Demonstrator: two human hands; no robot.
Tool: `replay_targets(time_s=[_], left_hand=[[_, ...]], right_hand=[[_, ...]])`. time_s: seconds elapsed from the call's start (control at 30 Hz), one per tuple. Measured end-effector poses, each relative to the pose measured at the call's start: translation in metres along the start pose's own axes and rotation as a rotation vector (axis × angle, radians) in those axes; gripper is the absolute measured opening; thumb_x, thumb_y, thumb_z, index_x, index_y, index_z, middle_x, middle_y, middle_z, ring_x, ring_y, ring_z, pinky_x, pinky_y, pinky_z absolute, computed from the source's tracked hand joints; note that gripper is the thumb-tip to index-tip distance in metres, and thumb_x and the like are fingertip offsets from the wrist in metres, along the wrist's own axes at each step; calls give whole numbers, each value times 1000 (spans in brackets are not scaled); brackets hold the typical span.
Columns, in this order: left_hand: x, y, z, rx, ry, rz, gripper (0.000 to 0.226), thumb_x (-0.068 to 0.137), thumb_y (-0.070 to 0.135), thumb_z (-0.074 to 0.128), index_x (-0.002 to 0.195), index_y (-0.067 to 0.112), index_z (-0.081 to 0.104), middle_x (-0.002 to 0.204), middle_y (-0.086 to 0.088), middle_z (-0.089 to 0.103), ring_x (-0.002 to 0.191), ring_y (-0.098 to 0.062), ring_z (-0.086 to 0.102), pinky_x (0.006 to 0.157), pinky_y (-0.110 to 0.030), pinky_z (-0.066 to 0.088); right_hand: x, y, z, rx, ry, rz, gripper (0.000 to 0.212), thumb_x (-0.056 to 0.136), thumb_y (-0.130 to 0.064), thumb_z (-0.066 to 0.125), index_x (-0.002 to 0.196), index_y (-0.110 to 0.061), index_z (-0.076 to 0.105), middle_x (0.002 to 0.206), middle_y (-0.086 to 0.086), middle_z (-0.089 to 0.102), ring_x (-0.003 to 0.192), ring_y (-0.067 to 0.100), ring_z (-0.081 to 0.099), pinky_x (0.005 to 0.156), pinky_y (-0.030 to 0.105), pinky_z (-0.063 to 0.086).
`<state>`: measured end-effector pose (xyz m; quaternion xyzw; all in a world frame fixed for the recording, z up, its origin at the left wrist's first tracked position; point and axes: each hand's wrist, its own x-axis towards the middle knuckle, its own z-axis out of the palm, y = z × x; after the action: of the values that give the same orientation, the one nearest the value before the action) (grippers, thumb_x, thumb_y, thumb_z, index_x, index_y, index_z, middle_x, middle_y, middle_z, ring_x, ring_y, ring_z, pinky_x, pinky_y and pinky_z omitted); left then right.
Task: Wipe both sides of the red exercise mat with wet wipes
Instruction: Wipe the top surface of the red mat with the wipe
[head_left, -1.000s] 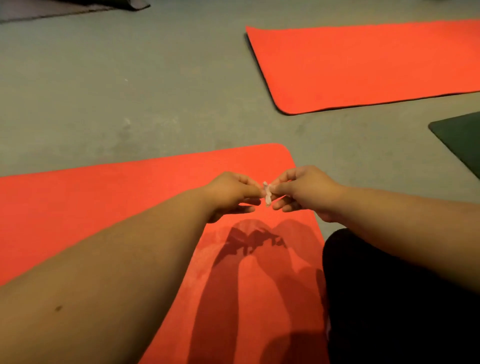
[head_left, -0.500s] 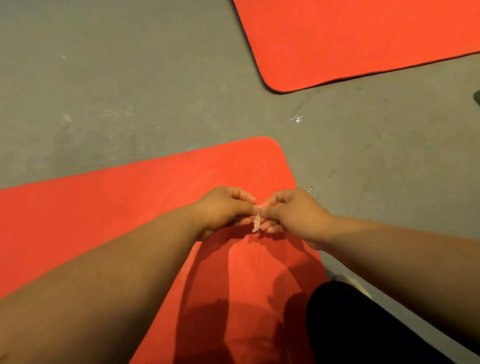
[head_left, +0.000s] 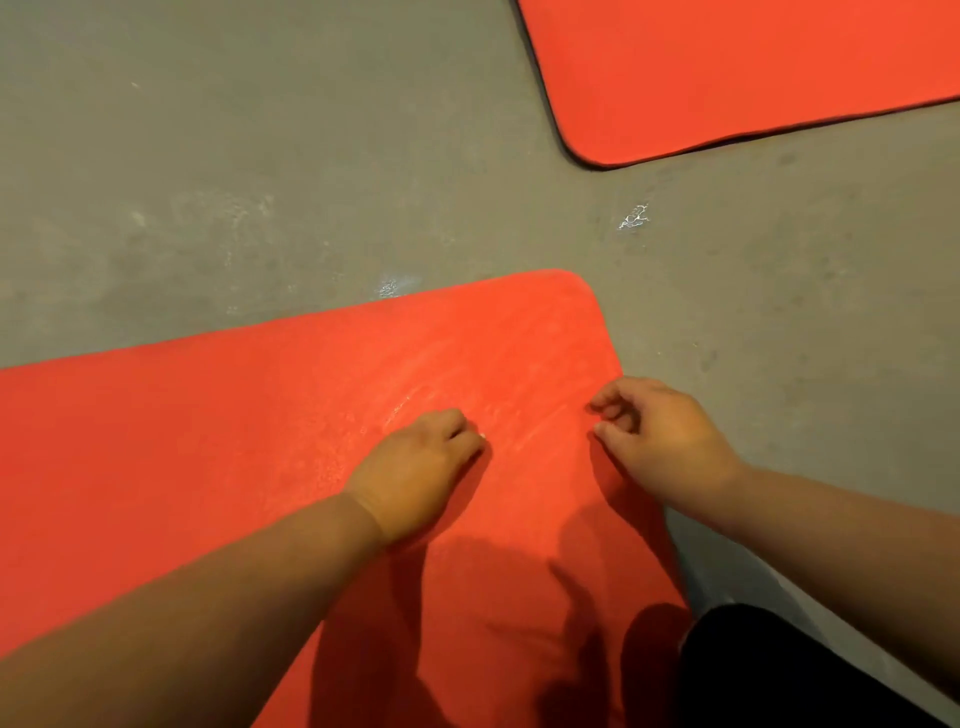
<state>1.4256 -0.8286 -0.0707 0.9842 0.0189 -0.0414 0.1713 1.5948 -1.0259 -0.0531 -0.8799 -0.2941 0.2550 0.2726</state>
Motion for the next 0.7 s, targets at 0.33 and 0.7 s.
replay_targets(time_s=[0.33, 0.7], left_hand=[[59, -25, -9, -73, 158, -442, 17, 93, 16, 53, 96, 9, 69, 94, -15, 59, 91, -36, 56, 76, -35, 39], [121, -55, -24, -82, 216, -474, 16, 90, 10, 58, 98, 11, 71, 100, -15, 61, 96, -35, 57, 77, -35, 39]], right_hand=[[14, -3, 0, -136, -20, -192, 24, 77, -14, 70, 100, -18, 64, 96, -8, 50, 84, 7, 48, 84, 20, 39], [20, 7, 0, -154, 9, -205, 25, 76, -11, 71, 99, -20, 65, 93, -12, 46, 82, 4, 45, 78, 9, 31]])
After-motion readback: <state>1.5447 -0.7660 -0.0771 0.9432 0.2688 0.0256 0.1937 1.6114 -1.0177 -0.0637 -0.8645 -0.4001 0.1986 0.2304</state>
